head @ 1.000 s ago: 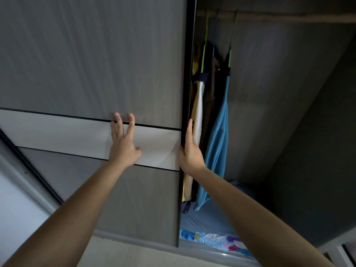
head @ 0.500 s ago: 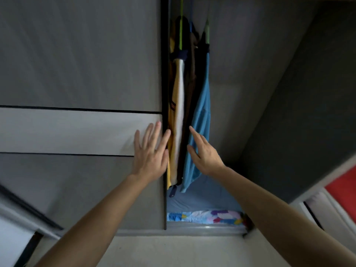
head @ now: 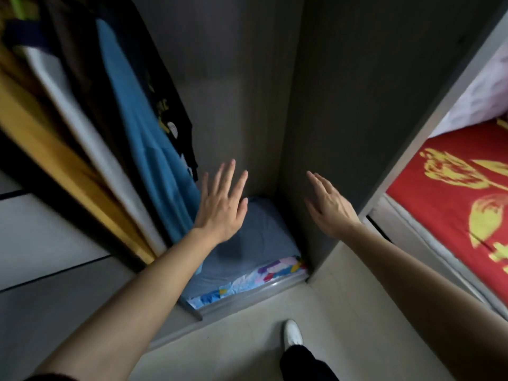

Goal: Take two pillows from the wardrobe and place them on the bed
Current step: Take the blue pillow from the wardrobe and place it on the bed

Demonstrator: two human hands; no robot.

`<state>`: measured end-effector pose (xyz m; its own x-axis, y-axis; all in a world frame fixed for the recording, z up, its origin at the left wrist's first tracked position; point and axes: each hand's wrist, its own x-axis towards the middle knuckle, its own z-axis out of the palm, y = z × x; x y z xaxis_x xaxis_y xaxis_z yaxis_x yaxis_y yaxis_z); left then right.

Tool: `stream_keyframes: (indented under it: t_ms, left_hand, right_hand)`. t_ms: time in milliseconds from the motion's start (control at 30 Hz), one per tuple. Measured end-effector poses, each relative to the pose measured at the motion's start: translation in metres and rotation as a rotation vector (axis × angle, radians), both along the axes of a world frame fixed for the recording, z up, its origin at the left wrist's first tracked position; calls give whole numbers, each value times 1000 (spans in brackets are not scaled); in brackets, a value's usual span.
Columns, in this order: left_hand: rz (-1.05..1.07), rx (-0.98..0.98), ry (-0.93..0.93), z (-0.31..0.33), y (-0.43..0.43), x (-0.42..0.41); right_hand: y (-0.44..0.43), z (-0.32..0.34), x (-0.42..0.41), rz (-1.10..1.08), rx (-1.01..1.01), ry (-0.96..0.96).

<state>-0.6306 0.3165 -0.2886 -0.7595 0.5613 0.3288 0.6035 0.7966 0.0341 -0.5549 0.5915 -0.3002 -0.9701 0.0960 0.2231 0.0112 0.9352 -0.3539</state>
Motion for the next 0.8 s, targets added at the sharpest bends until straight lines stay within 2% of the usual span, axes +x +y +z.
stream_keyframes:
  t_ms: [100,267,400,533,700,800]
  left_hand:
    - [68,-27,-62,-29,29,-28]
    - [167,-93,-191,-82,48,-67]
    - [252,-109,-279,-130,42,-84]
    - [300,-120,-368,-185,25,-96]
    - [295,-105,-426,-290,14,-120]
    - [324,-166,-522,-391,6,-127]
  right_hand:
    - [31,-29,-34,-7,-55,-33]
    - [53,-90,-102,49,-145,-215]
    - [45,-142,-146,126,-138,-401]
    - [24,-200,-171,187,-109,-498]
    - [-2,-295,-190,221,-106,-578]
    - [-18,-394,-191,242,-42,-635]
